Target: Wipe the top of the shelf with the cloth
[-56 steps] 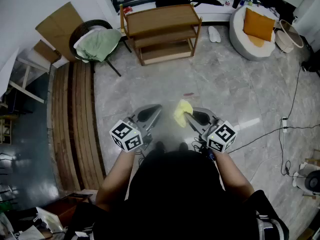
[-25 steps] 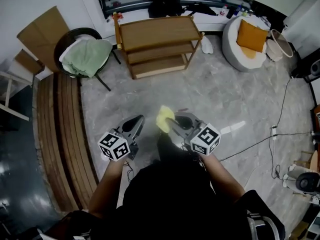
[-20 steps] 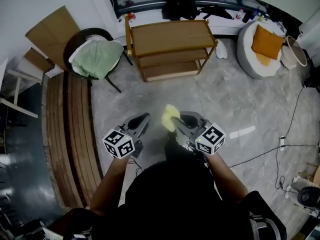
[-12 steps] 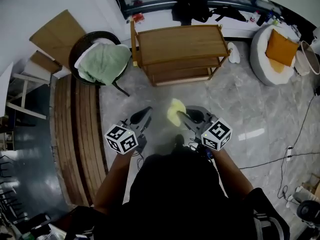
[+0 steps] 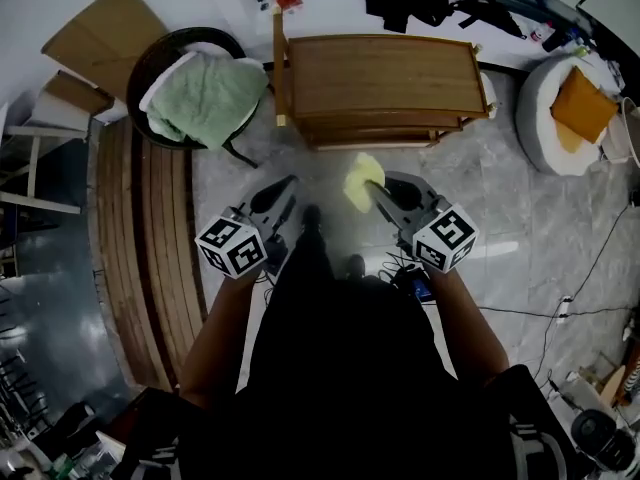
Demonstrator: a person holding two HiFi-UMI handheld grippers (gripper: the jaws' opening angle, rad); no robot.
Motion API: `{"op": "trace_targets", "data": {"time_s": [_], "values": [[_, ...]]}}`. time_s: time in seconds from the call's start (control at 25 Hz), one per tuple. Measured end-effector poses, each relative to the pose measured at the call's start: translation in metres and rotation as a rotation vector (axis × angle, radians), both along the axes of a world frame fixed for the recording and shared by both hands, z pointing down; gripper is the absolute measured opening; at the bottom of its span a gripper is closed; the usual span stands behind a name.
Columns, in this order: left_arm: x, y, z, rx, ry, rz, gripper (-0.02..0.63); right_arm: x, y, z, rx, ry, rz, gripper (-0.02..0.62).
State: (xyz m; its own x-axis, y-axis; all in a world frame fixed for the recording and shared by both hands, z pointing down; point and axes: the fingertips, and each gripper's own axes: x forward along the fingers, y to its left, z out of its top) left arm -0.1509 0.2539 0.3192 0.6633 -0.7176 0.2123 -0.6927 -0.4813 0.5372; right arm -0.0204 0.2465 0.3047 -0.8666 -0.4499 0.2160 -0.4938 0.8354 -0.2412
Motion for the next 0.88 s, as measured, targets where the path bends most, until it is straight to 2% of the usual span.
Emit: {"op": "trace_targets", "data": {"time_s": [0.32, 0.52, 0.76, 0.88], "values": [[-0.052, -0.091, 0.0, -0.01, 0.052, 0.057, 0.011, -0.041, -0.094, 0.003, -0.06, 0.029, 0.108, 0.046], [-0.067, -0.125, 0.006, 0.008, -0.016, 0.125, 0.012, -0.051, -0.136, -0.007, -0.079, 0.027, 0.185, 0.046], [-0.069, -0.167, 0.005, 0.014, 0.028, 0.14, 0.011, -0.056, -0.171, -0.008, -0.078, 0.073, 0.166, 0.046], [-0.064, -0.185, 0.005, 0.012, 0.023, 0.129, 0.011, -0.056, -0.192, -0.002, -0.084, 0.063, 0.147, 0.046]]}}
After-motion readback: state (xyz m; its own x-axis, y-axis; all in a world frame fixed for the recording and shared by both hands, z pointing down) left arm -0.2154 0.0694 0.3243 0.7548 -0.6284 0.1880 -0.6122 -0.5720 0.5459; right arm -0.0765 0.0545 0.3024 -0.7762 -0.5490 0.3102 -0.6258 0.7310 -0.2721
